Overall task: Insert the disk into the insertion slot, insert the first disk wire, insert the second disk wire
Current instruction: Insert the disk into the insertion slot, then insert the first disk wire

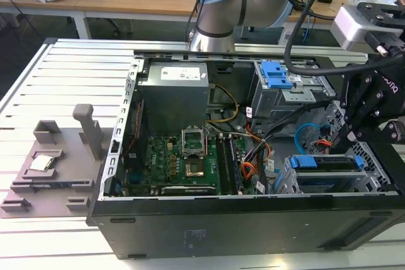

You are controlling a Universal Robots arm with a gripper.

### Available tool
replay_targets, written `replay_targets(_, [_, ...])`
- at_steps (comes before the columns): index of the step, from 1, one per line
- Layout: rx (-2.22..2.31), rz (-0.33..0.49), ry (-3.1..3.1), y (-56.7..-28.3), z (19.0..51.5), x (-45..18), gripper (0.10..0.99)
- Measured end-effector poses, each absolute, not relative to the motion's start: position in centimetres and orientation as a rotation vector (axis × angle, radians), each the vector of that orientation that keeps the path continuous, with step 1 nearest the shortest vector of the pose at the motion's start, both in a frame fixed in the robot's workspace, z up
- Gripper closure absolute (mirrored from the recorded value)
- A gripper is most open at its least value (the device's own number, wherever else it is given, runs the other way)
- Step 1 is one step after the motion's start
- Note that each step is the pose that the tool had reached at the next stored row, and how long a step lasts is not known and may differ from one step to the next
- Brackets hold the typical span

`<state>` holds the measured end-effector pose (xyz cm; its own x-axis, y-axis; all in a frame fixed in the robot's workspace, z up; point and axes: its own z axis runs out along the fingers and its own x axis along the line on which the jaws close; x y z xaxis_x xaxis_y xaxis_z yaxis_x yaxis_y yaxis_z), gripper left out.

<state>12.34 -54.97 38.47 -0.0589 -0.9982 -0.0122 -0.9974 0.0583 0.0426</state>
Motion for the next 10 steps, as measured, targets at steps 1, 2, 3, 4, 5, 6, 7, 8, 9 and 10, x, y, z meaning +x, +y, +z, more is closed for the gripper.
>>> replay_targets(1, [2.141,-0.061,-2.270,-54.97,38.47,12.35,0.980])
replay_targets(2, [2.141,-0.061,-2.270,-54.97,38.47,12.36,0.980])
replay_targets(3, [2.141,-0.061,-2.270,-54.97,38.47,12.36,0.980])
replay_targets(4, [2.141,-0.061,-2.270,-54.97,38.47,12.36,0.980])
replay_targets(5, [2.141,-0.061,-2.270,-54.97,38.47,12.36,0.980])
replay_targets(6, [2.141,-0.061,-2.270,-54.97,38.47,12.36,0.980])
replay_targets(7, [2.141,-0.061,-2.270,-54.97,38.47,12.37,0.980])
replay_targets(8, [2.141,-0.061,-2.270,-54.97,38.47,12.37,0.980])
replay_targets(9, [2.141,-0.062,-2.270,-54.97,38.46,12.37,0.973])
replay_targets(10, [2.141,-0.061,-2.270,-54.97,38.47,12.37,0.918])
